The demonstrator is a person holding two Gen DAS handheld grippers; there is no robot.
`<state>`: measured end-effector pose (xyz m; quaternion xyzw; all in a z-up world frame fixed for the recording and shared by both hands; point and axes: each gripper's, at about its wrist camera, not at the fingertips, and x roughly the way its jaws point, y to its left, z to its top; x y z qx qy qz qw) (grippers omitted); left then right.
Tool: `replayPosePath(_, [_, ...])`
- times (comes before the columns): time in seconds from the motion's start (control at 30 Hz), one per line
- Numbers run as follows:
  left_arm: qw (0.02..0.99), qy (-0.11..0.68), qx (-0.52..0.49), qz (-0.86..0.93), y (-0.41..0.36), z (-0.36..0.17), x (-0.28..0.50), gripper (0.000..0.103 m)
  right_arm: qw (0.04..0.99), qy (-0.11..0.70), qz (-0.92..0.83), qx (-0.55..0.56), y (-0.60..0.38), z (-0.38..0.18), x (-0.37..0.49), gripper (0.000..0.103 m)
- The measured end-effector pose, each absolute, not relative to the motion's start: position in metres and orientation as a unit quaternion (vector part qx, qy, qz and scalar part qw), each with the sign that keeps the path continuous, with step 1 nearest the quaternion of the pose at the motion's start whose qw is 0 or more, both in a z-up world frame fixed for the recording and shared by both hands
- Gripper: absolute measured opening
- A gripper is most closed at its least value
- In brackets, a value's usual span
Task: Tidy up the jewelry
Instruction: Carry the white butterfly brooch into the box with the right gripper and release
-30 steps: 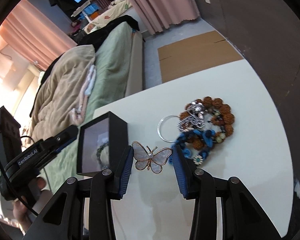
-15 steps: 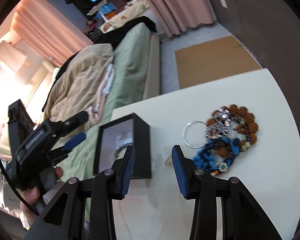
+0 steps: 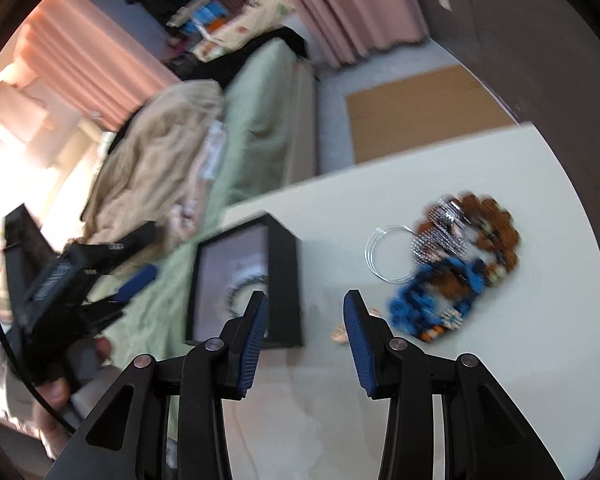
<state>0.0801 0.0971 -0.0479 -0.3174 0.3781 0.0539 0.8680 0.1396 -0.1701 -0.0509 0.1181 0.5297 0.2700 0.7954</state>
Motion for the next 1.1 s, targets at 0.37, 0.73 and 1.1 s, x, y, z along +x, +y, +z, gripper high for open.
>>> replayPosePath(0.37, [0.872,0.372,-0.315,0.050,0.097,-0.044,0.078,0.084,0.747,0.617,0.231,0.085,-0.159,-0.103,0.147,0.060])
replayPosePath(0.73, [0.870,0.368,-0.323,0.051,0.105,-0.043,0.081,0.084,0.772,0.601,0.207,-0.017,-0.131,-0.110,0.143,0.060])
replayPosePath(1.1, [0.871,0.366,-0.323,0.052,0.104,-0.042,0.078,0.084,0.789,0.583,0.184,-0.054,-0.134,-0.102,0.140,0.043])
